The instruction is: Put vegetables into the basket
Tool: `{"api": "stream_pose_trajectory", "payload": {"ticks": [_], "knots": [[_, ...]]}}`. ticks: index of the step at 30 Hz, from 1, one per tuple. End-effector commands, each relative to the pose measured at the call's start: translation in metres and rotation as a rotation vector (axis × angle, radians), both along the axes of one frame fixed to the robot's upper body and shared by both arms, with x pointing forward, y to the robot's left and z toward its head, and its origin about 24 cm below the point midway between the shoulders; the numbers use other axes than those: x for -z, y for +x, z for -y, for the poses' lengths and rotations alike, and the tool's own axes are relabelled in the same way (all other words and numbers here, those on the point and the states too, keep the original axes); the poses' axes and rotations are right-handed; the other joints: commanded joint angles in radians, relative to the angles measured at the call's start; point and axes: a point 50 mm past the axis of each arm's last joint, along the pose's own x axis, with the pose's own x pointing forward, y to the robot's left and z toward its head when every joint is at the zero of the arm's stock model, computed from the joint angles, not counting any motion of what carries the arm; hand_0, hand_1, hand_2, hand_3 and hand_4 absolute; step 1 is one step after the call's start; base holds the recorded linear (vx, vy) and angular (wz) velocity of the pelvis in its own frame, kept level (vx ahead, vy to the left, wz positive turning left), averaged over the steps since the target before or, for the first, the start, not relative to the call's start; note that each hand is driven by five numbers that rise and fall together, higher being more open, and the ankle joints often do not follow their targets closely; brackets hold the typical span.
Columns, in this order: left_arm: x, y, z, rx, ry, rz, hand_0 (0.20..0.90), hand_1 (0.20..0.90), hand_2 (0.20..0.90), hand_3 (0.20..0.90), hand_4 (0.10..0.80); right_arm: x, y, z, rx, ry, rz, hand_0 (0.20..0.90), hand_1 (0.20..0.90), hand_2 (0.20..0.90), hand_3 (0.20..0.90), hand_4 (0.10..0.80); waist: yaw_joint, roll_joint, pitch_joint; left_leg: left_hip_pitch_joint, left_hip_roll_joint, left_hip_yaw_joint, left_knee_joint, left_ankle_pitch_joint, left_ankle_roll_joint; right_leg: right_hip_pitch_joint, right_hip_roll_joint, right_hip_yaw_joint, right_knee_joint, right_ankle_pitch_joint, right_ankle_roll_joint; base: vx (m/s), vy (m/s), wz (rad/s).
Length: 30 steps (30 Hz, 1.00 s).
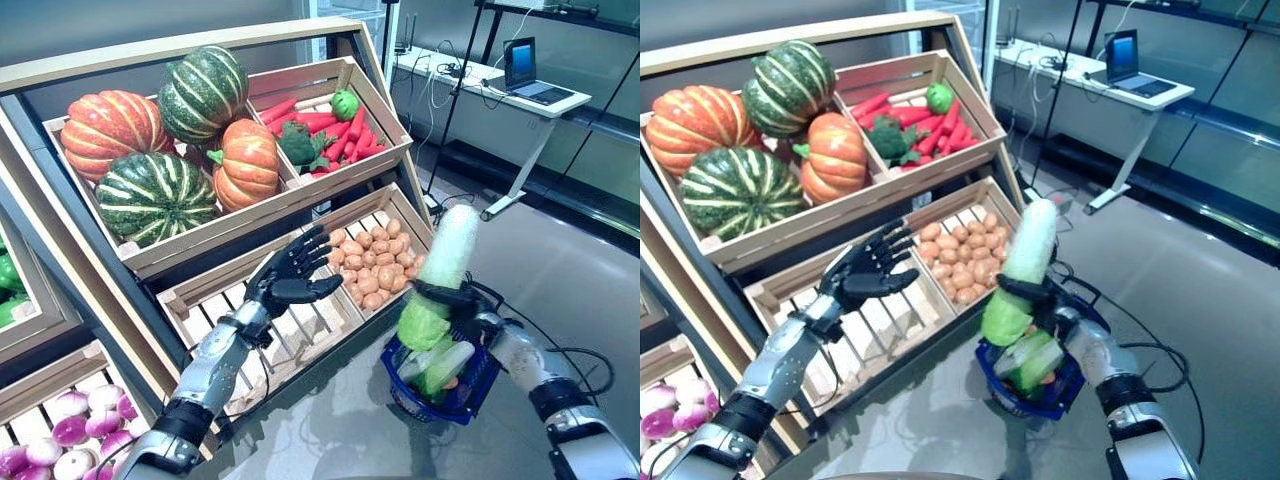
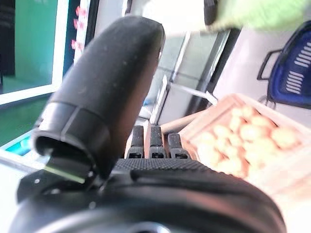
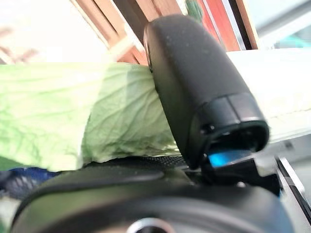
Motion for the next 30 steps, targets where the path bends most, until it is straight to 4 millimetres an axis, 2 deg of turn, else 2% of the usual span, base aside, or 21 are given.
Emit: {"api": "stream_pose_trajectory", "payload": {"ticks": [1,5,8,10,12,13,14,15,16,17,21,22,24,30], "knots": [[-0.056,0.020,-0.007,0.023,-0.023,0.259,0.900,0.900,0.900,0.900,0.800,-0.051,0.025,0.035,0.214,0.009,0.244,0.300,0.300,0.300,0.300,0.400,0.041,-0.022,0.014,-0.117,-0.007,0.027,0.177,-0.090,0.019,-0.089,-0.061,0.012,0.195,-0.064,0.000,-0.158,-0.090,0.02],[-0.073,0.026,-0.006,0.046,-0.027,0.311,0.900,0.900,0.900,0.900,0.800,-0.053,0.025,0.060,0.370,0.023,0.213,0.300,0.300,0.300,0.300,0.400,0.075,-0.025,0.102,-0.250,0.020,-0.015,0.373,-0.156,0.020,-0.183,-0.093,-0.004,0.359,-0.119,-0.007,-0.215,-0.114,0.08],[-0.085,0.030,-0.002,0.065,-0.022,0.355,0.900,0.900,0.900,0.900,0.800,-0.056,0.024,0.076,0.457,0.009,0.185,0.300,0.300,0.300,0.300,0.400,0.096,-0.021,0.180,-0.392,0.051,-0.047,0.546,-0.205,0.026,-0.278,-0.122,-0.009,0.506,-0.166,-0.030,-0.212,-0.112,0.21],[-0.093,0.032,0.002,0.078,-0.024,0.379,0.900,0.900,0.900,0.900,0.800,-0.062,0.024,0.085,0.506,0.016,0.187,0.300,0.300,0.300,0.300,0.400,0.104,-0.020,0.216,-0.471,0.056,-0.067,0.624,-0.226,0.030,-0.332,-0.138,-0.009,0.574,-0.185,-0.040,-0.257,-0.119,0.31],[-0.097,0.035,0.006,0.087,-0.023,0.395,0.900,0.900,0.900,0.900,0.800,-0.070,0.026,0.092,0.548,0.025,0.194,0.300,0.300,0.300,0.300,0.400,0.109,-0.014,0.241,-0.530,0.053,-0.082,0.682,-0.246,0.031,-0.379,-0.153,-0.010,0.630,-0.200,-0.047,-0.188,-0.071,0.17],[-0.098,0.037,0.011,0.093,-0.029,0.403,0.900,0.900,0.900,0.900,0.800,-0.079,0.027,0.099,0.596,0.033,0.209,0.300,0.300,0.300,0.300,0.400,0.111,-0.002,0.264,-0.577,0.049,-0.103,0.760,-0.297,0.022,-0.432,-0.168,0.005,0.723,-0.247,-0.045,-0.102,-0.017,0.23],[-0.098,0.037,0.012,0.092,-0.031,0.410,0.900,0.900,0.900,0.900,0.800,-0.084,0.028,0.102,0.610,0.032,0.219,0.300,0.300,0.300,0.300,0.400,0.111,0.004,0.275,-0.600,0.046,-0.109,0.789,-0.309,0.021,-0.459,-0.175,0.009,0.759,-0.259,-0.048,-0.139,0.000,0.33],[-0.099,0.038,0.013,0.092,-0.032,0.415,0.900,0.900,0.900,0.900,0.800,-0.088,0.029,0.103,0.619,0.031,0.225,0.300,0.300,0.300,0.300,0.400,0.111,0.008,0.282,-0.621,0.045,-0.104,0.795,-0.290,0.029,-0.481,-0.182,0.002,0.767,-0.245,-0.058,-0.154,0.021,0.25],[-0.100,0.038,0.016,0.094,-0.044,0.421,0.900,0.900,0.900,0.900,0.800,-0.095,0.030,0.106,0.636,0.024,0.236,0.300,0.300,0.300,0.300,0.400,0.110,0.017,0.296,-0.648,0.039,-0.106,0.832,-0.305,0.029,-0.516,-0.194,0.010,0.815,-0.259,-0.058,-0.101,0.025,0.19],[-0.102,0.038,0.019,0.098,-0.071,0.423,0.900,0.900,0.900,0.900,0.800,-0.103,0.032,0.108,0.646,0.003,0.255,0.300,0.300,0.300,0.300,0.400,0.108,0.025,0.309,-0.671,0.031,-0.117,0.884,-0.352,0.020,-0.551,-0.208,0.030,0.876,-0.298,-0.049,-0.057,0.028,0.06],[-0.110,0.038,0.029,0.135,-0.118,0.462,0.900,0.900,0.900,0.900,0.800,-0.127,0.039,0.111,0.646,-0.016,0.341,0.300,0.300,0.300,0.300,0.400,0.093,0.044,0.346,-0.769,0.026,-0.118,1.014,-0.416,0.026,-0.685,-0.252,0.066,1.009,-0.335,-0.048,-0.100,0.060,0.13],[-0.110,0.039,0.029,0.135,-0.119,0.463,0.900,0.900,0.900,0.900,0.800,-0.127,0.039,0.111,0.646,-0.016,0.342,0.300,0.300,0.300,0.300,0.400,0.093,0.044,0.344,-0.776,0.026,-0.119,1.021,-0.419,0.027,-0.692,-0.253,0.068,1.016,-0.338,-0.047,-0.110,0.078,0.13],[-0.121,0.038,0.037,0.171,-0.121,0.509,0.900,0.900,0.900,0.900,0.800,-0.145,0.042,0.114,0.648,-0.039,0.387,0.300,0.300,0.300,0.300,0.400,0.083,0.059,0.365,-0.847,0.026,-0.132,1.116,-0.466,0.028,-0.787,-0.276,0.092,1.097,-0.359,-0.047,-0.131,0.102,0.13],[-0.142,0.039,0.044,0.189,-0.153,0.585,0.900,0.900,0.900,0.900,0.800,-0.181,0.046,0.121,0.662,-0.046,0.479,0.300,0.300,0.300,0.300,0.400,0.070,0.080,0.393,-1.005,0.034,-0.147,1.313,-0.550,0.041,-0.974,-0.296,0.139,1.266,-0.415,-0.055,-0.112,0.056,0.06]]}}
